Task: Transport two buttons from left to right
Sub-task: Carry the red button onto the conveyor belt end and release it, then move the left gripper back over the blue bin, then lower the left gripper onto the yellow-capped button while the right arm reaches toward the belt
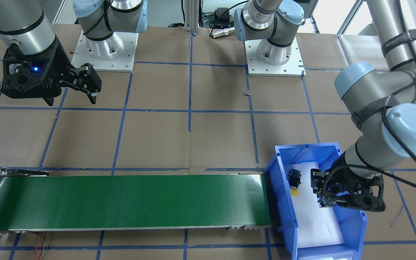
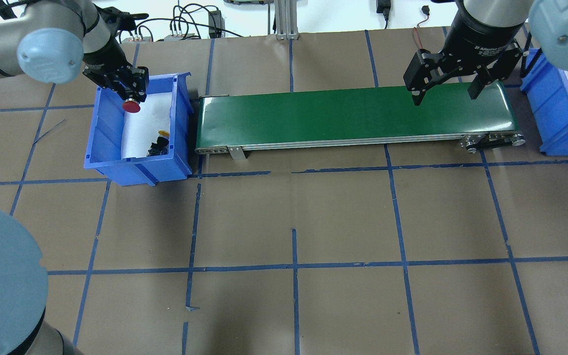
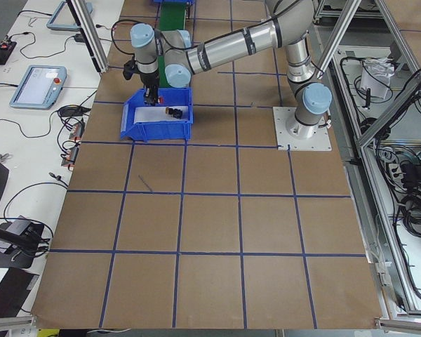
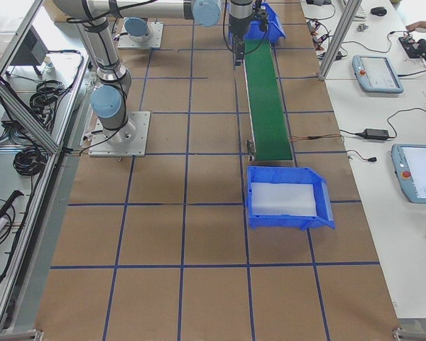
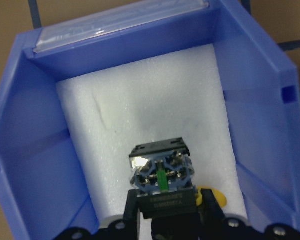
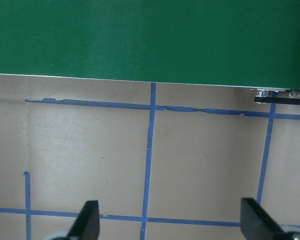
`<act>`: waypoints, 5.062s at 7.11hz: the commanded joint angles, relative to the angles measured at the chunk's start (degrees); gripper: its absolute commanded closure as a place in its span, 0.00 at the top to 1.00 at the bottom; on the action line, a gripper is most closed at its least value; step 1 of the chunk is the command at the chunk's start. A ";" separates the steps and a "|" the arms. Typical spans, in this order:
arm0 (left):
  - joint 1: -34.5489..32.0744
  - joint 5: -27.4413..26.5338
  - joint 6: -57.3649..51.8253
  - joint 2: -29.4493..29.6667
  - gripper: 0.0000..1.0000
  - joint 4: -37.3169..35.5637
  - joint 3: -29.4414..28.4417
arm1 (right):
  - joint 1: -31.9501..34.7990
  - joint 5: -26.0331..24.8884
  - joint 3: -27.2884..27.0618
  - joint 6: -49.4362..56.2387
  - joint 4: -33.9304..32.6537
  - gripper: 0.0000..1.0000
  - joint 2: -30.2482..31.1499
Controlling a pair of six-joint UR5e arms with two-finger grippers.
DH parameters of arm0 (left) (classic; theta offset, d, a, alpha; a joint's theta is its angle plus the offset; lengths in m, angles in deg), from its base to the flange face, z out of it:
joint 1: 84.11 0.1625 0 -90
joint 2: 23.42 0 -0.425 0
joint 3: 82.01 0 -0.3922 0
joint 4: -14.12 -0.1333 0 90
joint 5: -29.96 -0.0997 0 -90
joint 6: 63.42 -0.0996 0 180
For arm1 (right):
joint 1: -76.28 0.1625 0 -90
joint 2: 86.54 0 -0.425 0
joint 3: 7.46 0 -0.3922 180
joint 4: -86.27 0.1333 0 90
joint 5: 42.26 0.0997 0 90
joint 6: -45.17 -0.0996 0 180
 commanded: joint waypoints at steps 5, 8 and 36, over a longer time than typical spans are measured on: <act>-17.70 -0.02 27.21 0.80 0.19 -2.93 -0.65 | 0.00 0.00 0.00 -0.05 0.00 1.00 0.00; -21.93 0.07 29.26 6.53 0.19 -7.79 -0.57 | 0.00 0.00 -0.09 -0.05 0.00 1.00 0.00; 1.43 0.86 -9.41 1.88 0.65 -9.12 14.55 | 0.44 0.53 0.18 -0.32 0.00 1.00 0.70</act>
